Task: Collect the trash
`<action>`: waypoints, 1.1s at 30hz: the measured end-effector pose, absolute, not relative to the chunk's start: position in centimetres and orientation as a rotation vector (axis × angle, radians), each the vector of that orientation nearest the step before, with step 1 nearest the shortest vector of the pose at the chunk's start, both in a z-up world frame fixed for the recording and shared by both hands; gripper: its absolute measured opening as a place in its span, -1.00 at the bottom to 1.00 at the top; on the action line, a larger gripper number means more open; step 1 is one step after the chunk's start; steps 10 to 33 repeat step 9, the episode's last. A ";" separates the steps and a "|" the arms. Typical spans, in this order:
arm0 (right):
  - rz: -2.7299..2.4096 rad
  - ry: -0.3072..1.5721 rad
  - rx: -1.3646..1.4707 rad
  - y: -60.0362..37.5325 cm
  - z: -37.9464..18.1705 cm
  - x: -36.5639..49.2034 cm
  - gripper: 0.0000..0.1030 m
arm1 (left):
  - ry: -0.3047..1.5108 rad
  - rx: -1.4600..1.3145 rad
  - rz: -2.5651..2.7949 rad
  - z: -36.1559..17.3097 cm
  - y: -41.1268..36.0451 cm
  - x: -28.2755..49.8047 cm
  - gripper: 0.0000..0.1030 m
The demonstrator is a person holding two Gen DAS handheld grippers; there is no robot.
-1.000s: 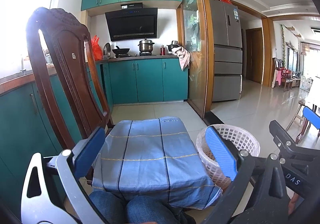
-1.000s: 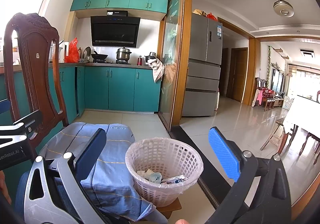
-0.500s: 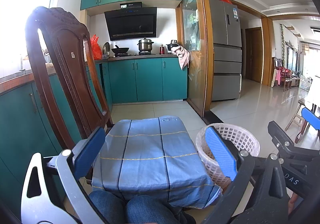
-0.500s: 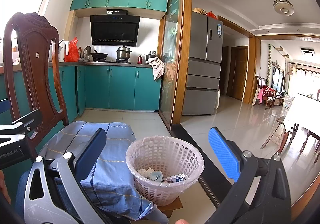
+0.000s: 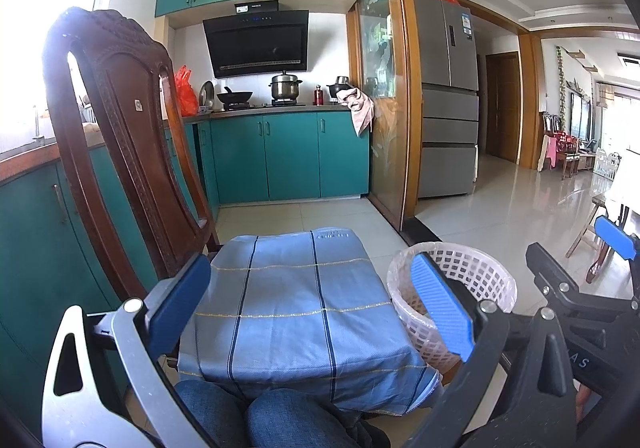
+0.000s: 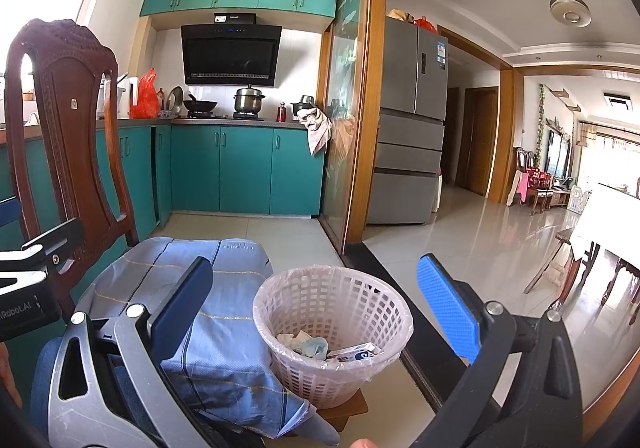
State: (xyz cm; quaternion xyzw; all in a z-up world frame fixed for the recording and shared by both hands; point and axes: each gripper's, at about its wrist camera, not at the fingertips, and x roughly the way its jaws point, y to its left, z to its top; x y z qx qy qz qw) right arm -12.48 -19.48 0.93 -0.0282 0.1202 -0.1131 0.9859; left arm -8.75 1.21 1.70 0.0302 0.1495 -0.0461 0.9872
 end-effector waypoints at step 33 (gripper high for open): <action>-0.181 0.352 -0.030 -19.7 -0.7 -7.9 0.94 | 0.410 -0.025 -0.106 -0.6 4.0 -1.6 0.95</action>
